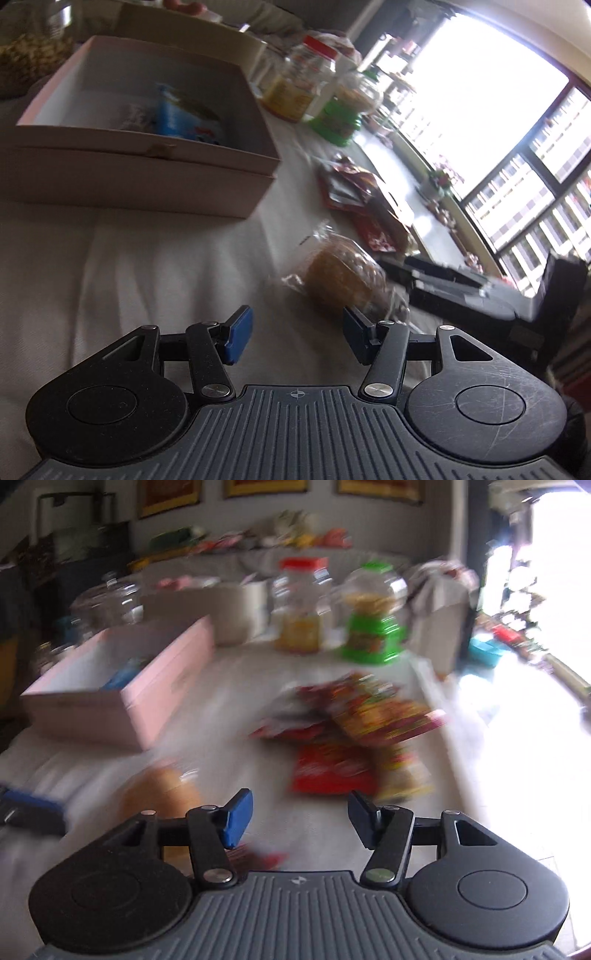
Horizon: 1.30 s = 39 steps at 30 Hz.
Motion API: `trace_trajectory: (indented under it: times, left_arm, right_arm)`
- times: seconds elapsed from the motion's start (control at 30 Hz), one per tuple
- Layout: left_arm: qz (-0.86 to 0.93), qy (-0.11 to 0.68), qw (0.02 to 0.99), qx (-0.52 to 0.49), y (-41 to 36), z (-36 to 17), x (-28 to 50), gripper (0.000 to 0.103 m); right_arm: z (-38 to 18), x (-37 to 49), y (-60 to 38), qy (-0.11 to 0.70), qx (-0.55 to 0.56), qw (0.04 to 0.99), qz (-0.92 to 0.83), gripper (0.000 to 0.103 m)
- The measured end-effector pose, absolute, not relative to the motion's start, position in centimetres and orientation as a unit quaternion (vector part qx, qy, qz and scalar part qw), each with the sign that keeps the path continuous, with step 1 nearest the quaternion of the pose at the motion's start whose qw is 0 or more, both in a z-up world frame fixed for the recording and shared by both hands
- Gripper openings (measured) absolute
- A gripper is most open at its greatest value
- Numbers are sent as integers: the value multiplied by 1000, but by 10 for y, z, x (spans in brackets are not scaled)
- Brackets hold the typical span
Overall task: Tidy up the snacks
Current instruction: 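Grasp the wrapped bread bun with the left gripper while the right gripper grasps the swirl lollipop, then lift the bread bun with the left gripper while the right gripper lifts the lollipop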
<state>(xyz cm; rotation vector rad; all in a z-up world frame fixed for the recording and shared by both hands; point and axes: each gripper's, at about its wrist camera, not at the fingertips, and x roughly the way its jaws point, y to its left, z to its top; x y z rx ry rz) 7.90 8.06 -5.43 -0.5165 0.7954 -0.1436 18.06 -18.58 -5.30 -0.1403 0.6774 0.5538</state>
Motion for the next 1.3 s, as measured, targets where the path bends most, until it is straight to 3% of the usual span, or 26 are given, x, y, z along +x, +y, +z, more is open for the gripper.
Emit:
trace_trajectory:
  times: [0.23, 0.3, 0.57, 0.77, 0.97, 1.1, 1.3]
  left_arm:
    - [-81, 377, 895, -224, 71, -50, 87, 59]
    - [-90, 375, 905, -180, 55, -46, 90, 60]
    - [-111, 356, 927, 40, -5, -34, 97, 60]
    - [-147, 346, 923, 78, -13, -21, 101, 60]
    - [-164, 386, 900, 119, -19, -42, 131, 60]
    - [-178, 389, 892, 147, -25, -52, 134, 72]
    - [-157, 395, 901, 83, -4, -47, 148, 71]
  right_arm:
    - [-59, 130, -184, 335, -71, 871, 351, 64]
    - [-59, 124, -193, 331, -69, 878, 338, 75]
    - [-73, 129, -232, 332, -13, 900, 282, 88]
    - [-80, 129, -238, 328, 11, 901, 284, 90]
    - [-80, 127, -238, 327, 13, 901, 285, 91]
    - [-80, 127, -238, 326, 15, 901, 286, 93]
    - [-80, 127, -238, 328, 15, 898, 293, 96]
